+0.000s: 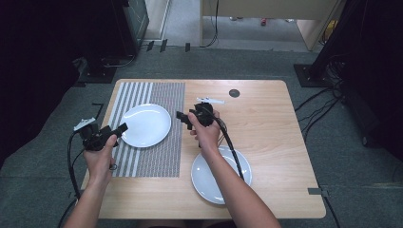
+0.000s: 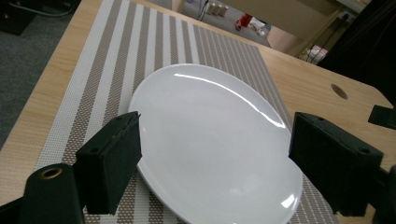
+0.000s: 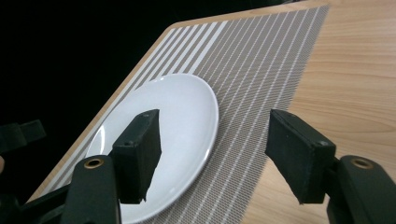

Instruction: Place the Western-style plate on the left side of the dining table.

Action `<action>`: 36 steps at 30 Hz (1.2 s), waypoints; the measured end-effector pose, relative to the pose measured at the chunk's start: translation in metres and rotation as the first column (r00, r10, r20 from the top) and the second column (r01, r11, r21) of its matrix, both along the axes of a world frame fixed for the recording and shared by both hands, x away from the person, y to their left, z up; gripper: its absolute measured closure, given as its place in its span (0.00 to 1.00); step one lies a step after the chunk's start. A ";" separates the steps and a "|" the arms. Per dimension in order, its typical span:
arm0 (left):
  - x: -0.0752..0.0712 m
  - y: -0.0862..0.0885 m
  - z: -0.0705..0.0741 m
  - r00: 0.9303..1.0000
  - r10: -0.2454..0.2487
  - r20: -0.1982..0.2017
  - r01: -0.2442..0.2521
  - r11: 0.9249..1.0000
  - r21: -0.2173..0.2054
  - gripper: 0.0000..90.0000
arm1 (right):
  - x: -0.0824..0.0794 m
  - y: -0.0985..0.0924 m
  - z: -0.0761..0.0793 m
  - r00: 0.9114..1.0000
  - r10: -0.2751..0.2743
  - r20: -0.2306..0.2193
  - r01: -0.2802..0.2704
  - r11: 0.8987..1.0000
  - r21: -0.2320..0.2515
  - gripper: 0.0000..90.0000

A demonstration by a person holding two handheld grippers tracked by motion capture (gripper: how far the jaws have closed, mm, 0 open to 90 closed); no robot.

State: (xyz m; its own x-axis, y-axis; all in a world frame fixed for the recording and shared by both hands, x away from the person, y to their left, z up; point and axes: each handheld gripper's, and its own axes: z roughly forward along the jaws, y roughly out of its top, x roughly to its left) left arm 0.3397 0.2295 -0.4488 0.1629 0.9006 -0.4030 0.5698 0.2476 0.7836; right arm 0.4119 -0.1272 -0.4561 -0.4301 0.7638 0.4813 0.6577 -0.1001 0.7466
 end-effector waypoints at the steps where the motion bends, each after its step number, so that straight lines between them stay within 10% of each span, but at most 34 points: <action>1: -0.002 -0.001 0.002 1.000 -0.005 0.006 0.005 1.000 0.005 0.18 | 0.000 0.000 0.000 1.000 0.000 0.000 0.000 1.000 0.000 0.38; 16: -0.044 -0.032 0.028 0.993 -0.107 0.059 0.105 0.994 0.030 0.15 | -0.049 -0.050 0.023 0.995 0.001 0.101 0.014 0.988 -0.156 0.27; 36: -0.092 -0.038 0.008 0.997 -0.055 0.056 0.046 0.988 0.151 0.16 | -0.111 -0.117 0.018 0.990 0.005 0.140 0.025 0.976 -0.215 0.22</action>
